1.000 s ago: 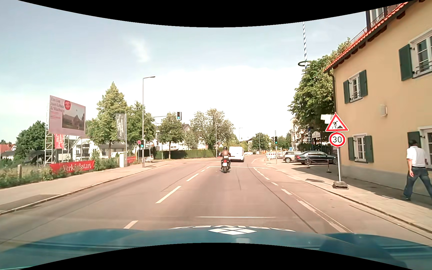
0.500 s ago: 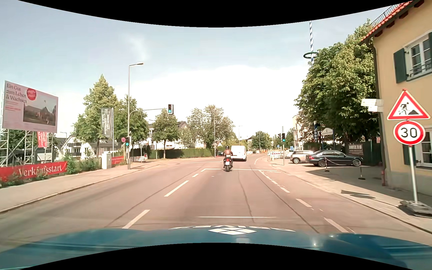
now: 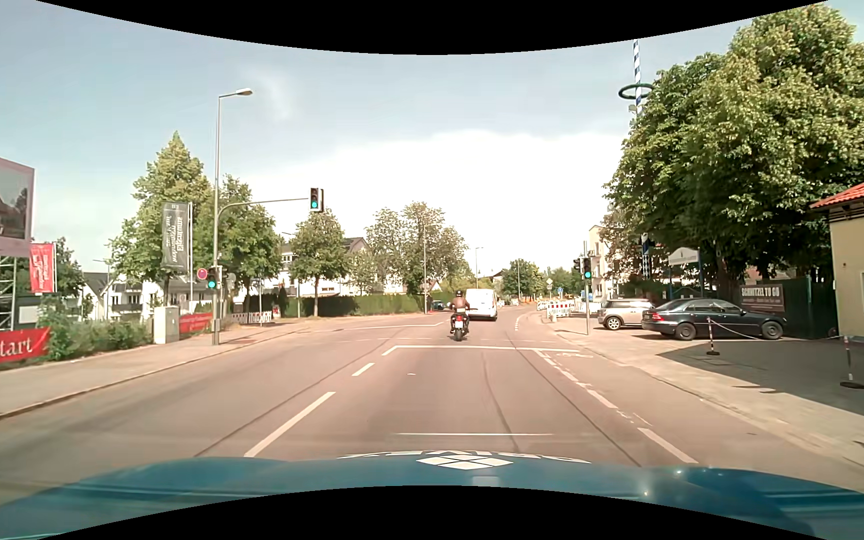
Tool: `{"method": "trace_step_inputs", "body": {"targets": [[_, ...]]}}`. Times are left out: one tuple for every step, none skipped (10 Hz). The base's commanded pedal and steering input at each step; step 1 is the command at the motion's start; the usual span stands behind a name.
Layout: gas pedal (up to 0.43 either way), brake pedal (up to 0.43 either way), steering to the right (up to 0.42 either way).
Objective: Follow the waypoints while adhering to traffic rules and regulations
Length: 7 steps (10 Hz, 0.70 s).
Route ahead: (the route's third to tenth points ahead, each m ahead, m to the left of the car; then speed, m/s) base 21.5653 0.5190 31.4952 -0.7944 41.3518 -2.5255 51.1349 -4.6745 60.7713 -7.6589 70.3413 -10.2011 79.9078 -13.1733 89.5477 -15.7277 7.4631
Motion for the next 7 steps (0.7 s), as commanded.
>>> {"method": "trace_step_inputs", "body": {"targets": [[0.000, 0.000, 0.006], [0.000, 0.000, 0.006], [0.000, 0.000, 0.008], [0.000, 0.000, 0.009], [0.000, 0.000, 0.009], [0.000, 0.000, 0.009], [0.000, 0.000, 0.010]]}}
